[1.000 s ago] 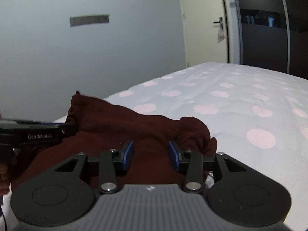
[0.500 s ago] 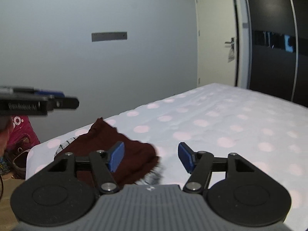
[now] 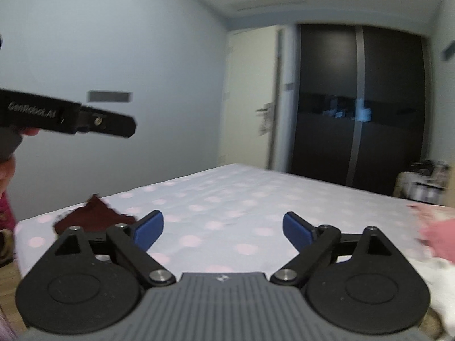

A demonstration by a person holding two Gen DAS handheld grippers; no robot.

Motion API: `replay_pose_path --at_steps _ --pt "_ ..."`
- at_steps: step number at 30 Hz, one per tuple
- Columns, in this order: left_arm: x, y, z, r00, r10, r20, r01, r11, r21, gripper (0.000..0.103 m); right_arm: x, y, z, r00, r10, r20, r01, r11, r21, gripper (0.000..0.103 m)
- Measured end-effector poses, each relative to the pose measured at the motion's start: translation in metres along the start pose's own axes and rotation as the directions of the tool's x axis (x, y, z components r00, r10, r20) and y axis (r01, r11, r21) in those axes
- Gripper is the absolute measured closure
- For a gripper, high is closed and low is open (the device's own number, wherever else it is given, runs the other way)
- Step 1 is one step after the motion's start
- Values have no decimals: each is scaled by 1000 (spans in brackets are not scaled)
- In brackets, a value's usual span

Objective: Fold clothes

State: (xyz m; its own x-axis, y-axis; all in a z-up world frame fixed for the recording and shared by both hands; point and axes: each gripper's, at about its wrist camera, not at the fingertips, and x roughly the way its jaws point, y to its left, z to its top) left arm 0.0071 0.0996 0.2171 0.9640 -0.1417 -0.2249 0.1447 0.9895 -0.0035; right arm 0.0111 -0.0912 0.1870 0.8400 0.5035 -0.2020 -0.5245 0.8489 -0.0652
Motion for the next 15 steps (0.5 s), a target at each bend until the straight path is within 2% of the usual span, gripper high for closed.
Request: replay_pose_path --at_steps 3,5,8,10,12,15 --pt "-2 -28 -30 1000 -11 0 11 997 -79 17 -35 -19 -18 996 -84 22 83 996 31 3" --pt "-4 -45 -51 1000 -6 -9 5 997 -73 17 -54 -28 -35 989 -145 24 144 988 56 3" --pt "-8 -68 -86 999 37 -37 -37 999 7 17 -74 -37 -62 973 -231 -1 231 971 55 3" --pt "-10 -79 -110 995 67 -75 -65 997 28 17 -79 -39 -80 959 -282 -23 283 958 48 3" --pt "-6 -81 -134 986 88 -140 -88 996 2 17 -82 -41 -99 945 -321 -69 325 943 75 3" --pt "5 -83 -164 966 91 -242 -98 995 -17 17 -86 -47 -122 935 -323 -145 345 925 161 3"
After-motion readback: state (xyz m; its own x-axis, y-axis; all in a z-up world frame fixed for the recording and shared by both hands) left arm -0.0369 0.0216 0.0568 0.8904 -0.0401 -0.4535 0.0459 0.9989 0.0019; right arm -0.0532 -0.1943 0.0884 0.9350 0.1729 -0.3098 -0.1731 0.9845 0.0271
